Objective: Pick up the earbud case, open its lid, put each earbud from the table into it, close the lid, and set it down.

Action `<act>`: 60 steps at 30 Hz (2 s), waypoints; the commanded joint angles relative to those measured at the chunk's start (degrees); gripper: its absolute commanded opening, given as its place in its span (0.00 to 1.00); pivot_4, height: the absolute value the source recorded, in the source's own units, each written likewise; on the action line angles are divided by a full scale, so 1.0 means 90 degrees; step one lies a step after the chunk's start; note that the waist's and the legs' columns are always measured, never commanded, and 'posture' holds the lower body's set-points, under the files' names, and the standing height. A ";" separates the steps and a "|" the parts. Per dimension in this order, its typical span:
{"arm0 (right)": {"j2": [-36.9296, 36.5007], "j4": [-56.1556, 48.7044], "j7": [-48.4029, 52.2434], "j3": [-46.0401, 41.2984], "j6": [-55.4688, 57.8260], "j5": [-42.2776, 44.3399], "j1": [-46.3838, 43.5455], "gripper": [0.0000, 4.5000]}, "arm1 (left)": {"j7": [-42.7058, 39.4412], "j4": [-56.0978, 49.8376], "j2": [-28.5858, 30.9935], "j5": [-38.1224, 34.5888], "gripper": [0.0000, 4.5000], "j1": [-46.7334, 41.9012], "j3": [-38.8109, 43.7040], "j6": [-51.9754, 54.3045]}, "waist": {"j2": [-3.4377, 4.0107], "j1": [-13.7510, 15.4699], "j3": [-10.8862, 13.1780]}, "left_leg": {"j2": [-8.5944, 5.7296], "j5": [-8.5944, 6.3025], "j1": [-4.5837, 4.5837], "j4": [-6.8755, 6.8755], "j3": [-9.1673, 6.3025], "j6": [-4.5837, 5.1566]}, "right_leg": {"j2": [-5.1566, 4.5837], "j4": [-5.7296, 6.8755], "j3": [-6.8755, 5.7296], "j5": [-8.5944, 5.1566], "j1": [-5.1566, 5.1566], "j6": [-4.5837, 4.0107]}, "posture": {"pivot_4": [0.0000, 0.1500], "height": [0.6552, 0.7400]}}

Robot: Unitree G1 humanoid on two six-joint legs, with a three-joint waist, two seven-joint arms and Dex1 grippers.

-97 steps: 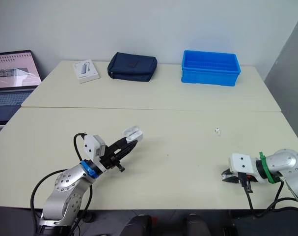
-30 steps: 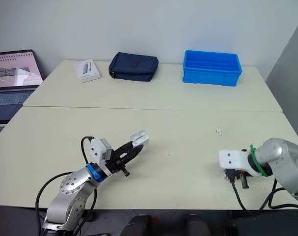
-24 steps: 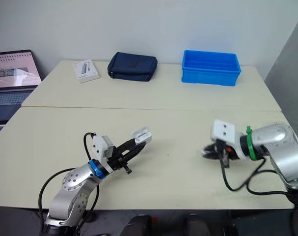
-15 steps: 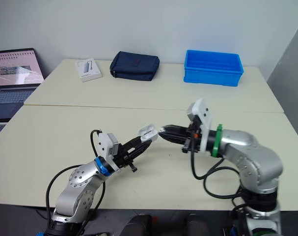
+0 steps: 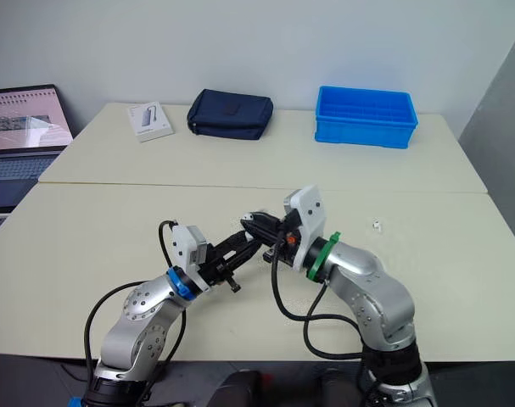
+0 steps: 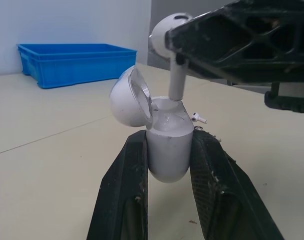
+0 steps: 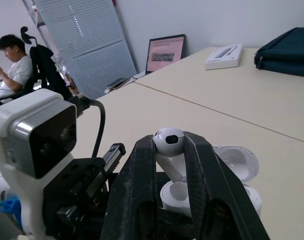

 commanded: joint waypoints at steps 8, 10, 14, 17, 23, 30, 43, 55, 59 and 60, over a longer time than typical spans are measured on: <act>0.0005 0.0056 -0.0221 0.0264 -0.0489 0.0000 0.0228 0.09 | 0.0092 -0.0294 -0.0063 -0.0122 0.18 -0.0098 -0.0014 -0.0027 | 0.0000 0.0000 0.0000 | 0.0000 0.0000 0.0000 0.0000 -0.0001 0.0000 | 0.0000 0.0000 0.0000 0.0000 0.0000 0.0000 | 1.00 1.00; -0.0006 0.0040 -0.0241 0.0287 -0.0501 0.0022 0.0256 0.09 | 0.0095 -0.0300 -0.0057 -0.0128 0.18 -0.0090 -0.0017 -0.0023 | 0.0000 0.0000 0.0000 | 0.0001 0.0000 0.0000 0.0000 -0.0001 0.0000 | 0.0000 0.0000 0.0001 0.0000 -0.0001 -0.0001 | 1.00 1.00; -0.0013 0.0073 -0.0305 0.0353 -0.0578 -0.0016 0.0296 0.09 | 0.0105 -0.0308 -0.0063 -0.0138 0.18 -0.0093 -0.0027 -0.0013 | 0.0000 0.0000 0.0000 | 0.0001 0.0000 -0.0001 -0.0001 -0.0001 0.0000 | 0.0000 -0.0002 0.0001 -0.0001 -0.0001 -0.0002 | 1.00 1.00; -0.0026 0.0095 -0.0315 0.0425 -0.0599 -0.0027 0.0328 0.09 | 0.0108 -0.0313 -0.0075 -0.0136 0.18 -0.0109 -0.0023 0.0003 | 0.0000 0.0000 0.0000 | 0.0001 0.0000 -0.0001 -0.0001 -0.0001 0.0000 | 0.0000 -0.0002 0.0001 -0.0001 -0.0001 -0.0002 | 1.00 1.00; -0.0133 0.0092 -0.0380 0.0558 -0.0519 -0.0103 0.0398 0.17 | 0.0113 -0.0330 -0.0081 -0.0132 0.18 -0.0127 -0.0021 -0.0003 | 0.0000 0.0000 0.0000 | 0.0001 0.0000 -0.0001 -0.0001 -0.0001 0.0000 | 0.0001 -0.0003 0.0000 -0.0001 -0.0001 -0.0002 | 1.00 1.00; -0.0336 0.0005 -0.0526 0.0555 -0.0670 -0.0325 0.0353 0.72 | 0.0102 -0.0381 -0.0057 -0.0116 0.18 -0.0091 -0.0036 0.0007 | 0.0000 0.0001 0.0000 | 0.0002 0.0000 -0.0002 -0.0003 -0.0003 0.0000 | 0.0001 -0.0003 -0.0001 -0.0003 -0.0002 -0.0004 | 1.00 1.00; -0.2479 -0.1736 0.0321 -0.1485 0.0293 0.1150 0.0753 0.97 | 0.0062 -0.0224 -0.0005 -0.0083 0.18 -0.0101 0.0000 -0.0042 | 0.0000 0.0018 0.0000 | -0.0003 0.0000 -0.0016 -0.0003 -0.0004 0.0000 | -0.0005 -0.0018 -0.0006 -0.0003 -0.0003 -0.0005 | 1.00 1.00; -0.4686 -0.1032 0.1310 -0.4396 -0.0312 0.0784 0.3150 0.98 | 0.0075 0.0016 -0.0027 -0.0011 0.18 -0.0156 -0.0019 -0.0219 | -0.0001 0.0044 0.0001 | -0.0002 0.0000 -0.0023 -0.0003 -0.0001 0.0001 | -0.0004 -0.0028 -0.0010 -0.0003 -0.0002 -0.0004 | 1.00 1.00; -0.4826 -0.0782 0.1465 -0.4884 -0.0395 0.0784 0.3596 1.00 | 0.0068 0.0077 -0.0012 -0.0004 0.18 -0.0196 -0.0010 -0.0237 | 0.0000 0.0040 0.0000 | -0.0004 0.0000 -0.0023 -0.0001 0.0002 0.0001 | -0.0004 -0.0027 -0.0008 -0.0003 -0.0002 -0.0004 | 1.00 1.00; -0.4819 -0.0765 0.1460 -0.4928 -0.0394 0.0782 0.3672 1.00 | 0.0066 0.0078 -0.0008 -0.0002 0.18 -0.0195 -0.0011 -0.0241 | -0.0001 0.0035 0.0000 | -0.0003 0.0000 -0.0021 -0.0001 0.0003 0.0001 | -0.0004 -0.0027 -0.0006 -0.0003 -0.0001 -0.0003 | 1.00 1.00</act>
